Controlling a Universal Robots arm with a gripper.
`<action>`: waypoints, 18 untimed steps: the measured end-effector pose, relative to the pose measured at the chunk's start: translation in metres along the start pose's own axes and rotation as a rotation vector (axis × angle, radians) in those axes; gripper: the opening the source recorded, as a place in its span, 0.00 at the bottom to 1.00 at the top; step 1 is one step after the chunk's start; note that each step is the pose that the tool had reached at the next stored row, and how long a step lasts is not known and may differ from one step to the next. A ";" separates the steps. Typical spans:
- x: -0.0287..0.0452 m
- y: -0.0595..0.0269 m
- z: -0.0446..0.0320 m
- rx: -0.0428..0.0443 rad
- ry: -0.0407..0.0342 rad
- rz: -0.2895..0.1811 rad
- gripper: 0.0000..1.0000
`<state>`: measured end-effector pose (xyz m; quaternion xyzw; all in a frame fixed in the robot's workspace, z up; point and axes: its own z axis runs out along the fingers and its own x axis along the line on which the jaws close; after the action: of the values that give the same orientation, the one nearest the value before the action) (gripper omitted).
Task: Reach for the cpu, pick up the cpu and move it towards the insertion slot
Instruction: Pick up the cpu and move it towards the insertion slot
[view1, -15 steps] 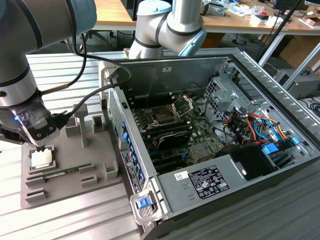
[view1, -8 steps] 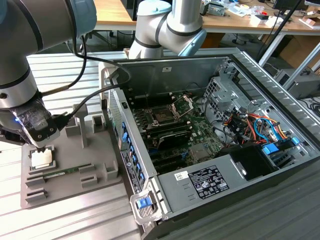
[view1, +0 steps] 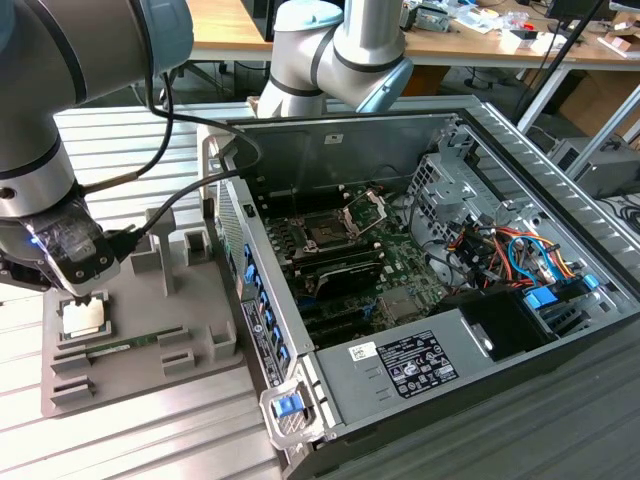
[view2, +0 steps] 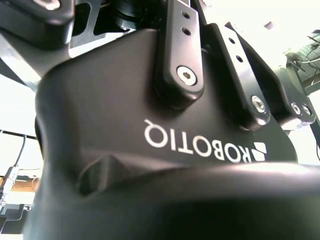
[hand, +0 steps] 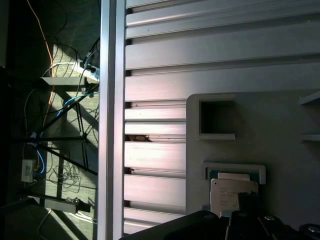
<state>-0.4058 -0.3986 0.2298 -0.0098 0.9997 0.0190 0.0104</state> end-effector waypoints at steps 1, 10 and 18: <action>0.0000 0.0000 0.0002 0.0000 0.0000 0.000 0.11; 0.0001 -0.0001 0.0023 0.0000 -0.0003 0.000 0.11; 0.0001 -0.0002 0.0038 0.0000 -0.0005 0.000 0.11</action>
<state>-0.4058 -0.3987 0.2261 -0.0098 0.9997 0.0189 0.0107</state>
